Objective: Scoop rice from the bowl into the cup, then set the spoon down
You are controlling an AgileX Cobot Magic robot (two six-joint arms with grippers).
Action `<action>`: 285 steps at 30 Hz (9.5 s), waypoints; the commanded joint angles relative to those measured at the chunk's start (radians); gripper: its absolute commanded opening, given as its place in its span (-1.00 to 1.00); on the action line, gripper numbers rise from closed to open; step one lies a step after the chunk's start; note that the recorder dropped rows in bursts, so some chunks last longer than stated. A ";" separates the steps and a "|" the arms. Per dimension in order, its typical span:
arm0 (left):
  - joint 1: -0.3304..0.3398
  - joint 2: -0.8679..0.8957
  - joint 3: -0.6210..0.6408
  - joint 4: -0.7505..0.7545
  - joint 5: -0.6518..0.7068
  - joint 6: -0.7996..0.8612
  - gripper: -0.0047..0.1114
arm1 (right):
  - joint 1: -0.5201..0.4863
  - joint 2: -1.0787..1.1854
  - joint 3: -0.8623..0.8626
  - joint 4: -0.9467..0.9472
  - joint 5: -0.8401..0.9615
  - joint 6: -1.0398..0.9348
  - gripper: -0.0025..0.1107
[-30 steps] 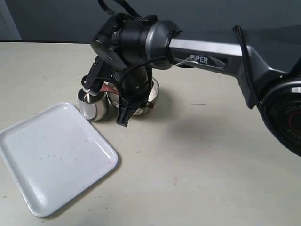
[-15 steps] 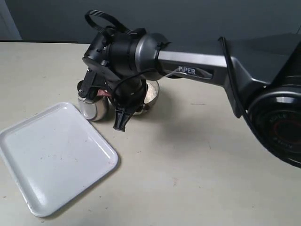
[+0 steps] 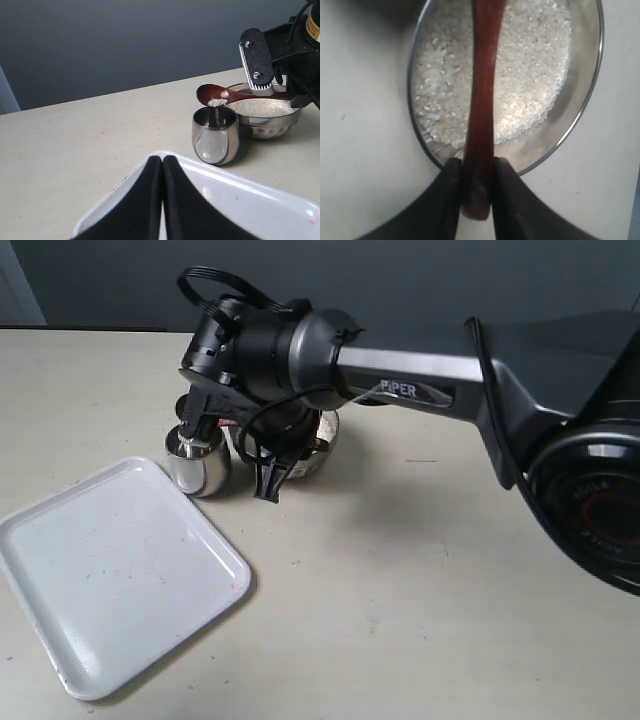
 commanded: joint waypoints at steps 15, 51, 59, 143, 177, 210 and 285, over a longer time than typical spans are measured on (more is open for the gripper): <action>-0.005 -0.004 -0.002 -0.003 -0.016 -0.003 -0.91 | 0.013 -0.002 -0.007 -0.055 0.003 0.047 -0.97; -0.005 -0.004 -0.002 -0.002 -0.016 -0.003 -0.91 | 0.052 -0.002 0.065 -0.168 -0.005 0.146 -0.97; -0.005 -0.004 -0.002 -0.002 -0.016 -0.003 -0.91 | 0.070 -0.002 0.067 -0.191 -0.010 0.146 -0.97; -0.005 -0.004 -0.002 -0.002 -0.016 -0.003 -0.91 | 0.144 0.006 0.106 0.601 -0.168 -0.040 -0.97; -0.005 -0.004 -0.002 -0.002 -0.016 -0.003 -0.91 | 0.144 0.008 0.106 0.603 -0.172 -0.042 -0.22; -0.005 -0.004 -0.002 -0.002 -0.016 -0.003 -0.91 | 0.144 -0.876 0.106 0.615 0.023 -0.013 -0.96; -0.005 -0.004 -0.002 0.003 -0.016 -0.003 -0.91 | -1.175 -2.246 1.807 0.813 -0.845 0.055 -0.96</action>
